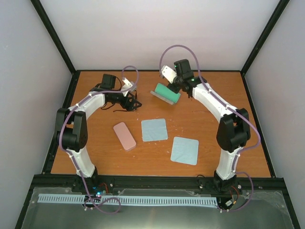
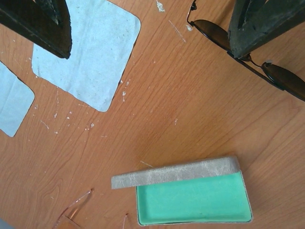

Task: Organize the sunglasses
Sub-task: Adjust the sunglasses case at the center of the board.

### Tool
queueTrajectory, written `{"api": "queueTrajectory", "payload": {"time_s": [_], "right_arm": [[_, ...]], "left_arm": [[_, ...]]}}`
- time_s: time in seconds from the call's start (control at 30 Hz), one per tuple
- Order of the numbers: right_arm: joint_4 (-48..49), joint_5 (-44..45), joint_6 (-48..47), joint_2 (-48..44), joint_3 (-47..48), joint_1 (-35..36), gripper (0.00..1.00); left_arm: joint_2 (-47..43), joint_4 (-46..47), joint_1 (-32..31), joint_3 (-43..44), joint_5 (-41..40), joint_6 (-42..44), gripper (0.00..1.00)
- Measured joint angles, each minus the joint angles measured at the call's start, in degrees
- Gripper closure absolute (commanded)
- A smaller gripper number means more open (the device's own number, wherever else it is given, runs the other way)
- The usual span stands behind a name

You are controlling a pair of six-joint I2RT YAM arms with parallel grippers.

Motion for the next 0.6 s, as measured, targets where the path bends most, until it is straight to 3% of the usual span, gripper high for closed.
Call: {"api": "queueTrajectory", "payload": {"time_s": [0.33,0.6], "right_arm": [[1.4,-0.9,11.04,16.87,3.91,3.87,0.97],[0.55,-0.04,17.09,24.48,14.56,4.17,0.97]], "left_arm": [[-0.07,1.46,0.02,-0.94,-1.22,-0.44,0.08],[-0.37,1.57,0.02,-2.93,-1.79,-0.87,0.08]]}}
